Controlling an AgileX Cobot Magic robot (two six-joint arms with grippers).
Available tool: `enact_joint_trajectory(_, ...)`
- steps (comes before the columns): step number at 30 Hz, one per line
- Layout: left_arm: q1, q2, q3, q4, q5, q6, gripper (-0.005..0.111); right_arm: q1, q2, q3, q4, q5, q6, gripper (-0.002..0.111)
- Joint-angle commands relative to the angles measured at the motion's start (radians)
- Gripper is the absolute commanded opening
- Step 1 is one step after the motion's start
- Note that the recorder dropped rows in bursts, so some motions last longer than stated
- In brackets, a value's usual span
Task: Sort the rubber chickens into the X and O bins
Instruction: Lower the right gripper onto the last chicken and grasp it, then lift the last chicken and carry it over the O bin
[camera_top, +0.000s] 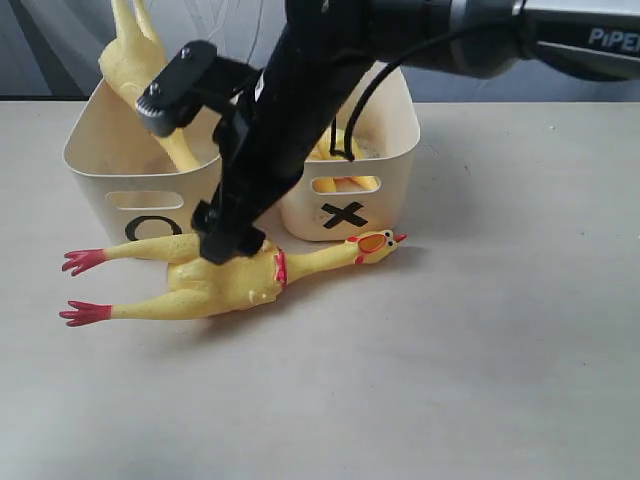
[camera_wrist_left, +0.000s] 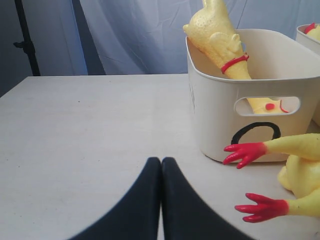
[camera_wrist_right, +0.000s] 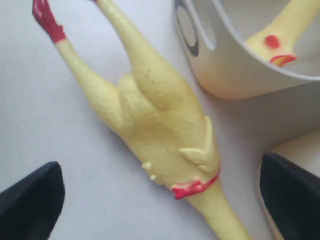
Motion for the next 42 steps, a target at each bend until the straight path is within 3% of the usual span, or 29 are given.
enact_joint_trajectory(1,-0.005,-0.005,-0.002,-0.007,-0.007,-0.003,0.000,0.042,0.063,0.008,-0.011,0.012,-0.037,0.104)
enact_joint_trajectory(12,-0.005,-0.005,-0.002,-0.007,-0.007,-0.003,0.000,0.094,0.213,0.008,-0.163,-0.216,-0.047,0.104)
enact_joint_trajectory(19,-0.005,-0.005,-0.002,-0.007,-0.007,-0.003,0.000,0.096,0.285,0.008,-0.170,-0.102,-0.044,0.104)
enact_joint_trajectory(21,-0.005,-0.005,-0.002,-0.007,-0.007,-0.003,0.000,0.096,0.296,0.008,-0.180,-0.044,-0.044,0.093)
enact_joint_trajectory(22,-0.005,-0.005,-0.002,-0.007,-0.007,-0.003,0.000,0.096,0.302,0.008,-0.195,-0.020,-0.044,0.081)
enact_joint_trajectory(24,-0.005,-0.005,-0.002,-0.007,-0.007,-0.003,0.000,0.096,0.304,0.008,-0.239,0.023,-0.044,0.043)
enact_joint_trajectory(25,-0.005,-0.005,-0.002,-0.007,-0.007,-0.003,0.000,0.096,0.304,0.008,-0.253,0.057,-0.044,0.015)
enact_joint_trajectory(26,-0.005,-0.005,-0.002,-0.007,-0.007,-0.003,0.000,0.096,0.304,0.005,-0.254,0.097,-0.027,0.002)
enact_joint_trajectory(28,-0.005,-0.005,-0.002,-0.007,-0.007,-0.003,0.000,0.096,0.302,0.004,-0.218,0.169,-0.021,0.006)
enact_joint_trajectory(31,-0.005,-0.005,-0.002,-0.007,-0.007,-0.003,0.000,0.096,0.302,0.004,-0.064,0.326,-0.033,0.001)
enact_joint_trajectory(38,-0.005,-0.005,-0.002,-0.007,-0.007,-0.003,0.000,0.096,0.229,-0.054,0.315,0.326,-0.299,-0.001)
enact_joint_trajectory(42,-0.005,-0.005,-0.002,-0.007,-0.007,-0.003,0.000,0.094,0.174,-0.177,0.387,0.267,-0.337,-0.001)
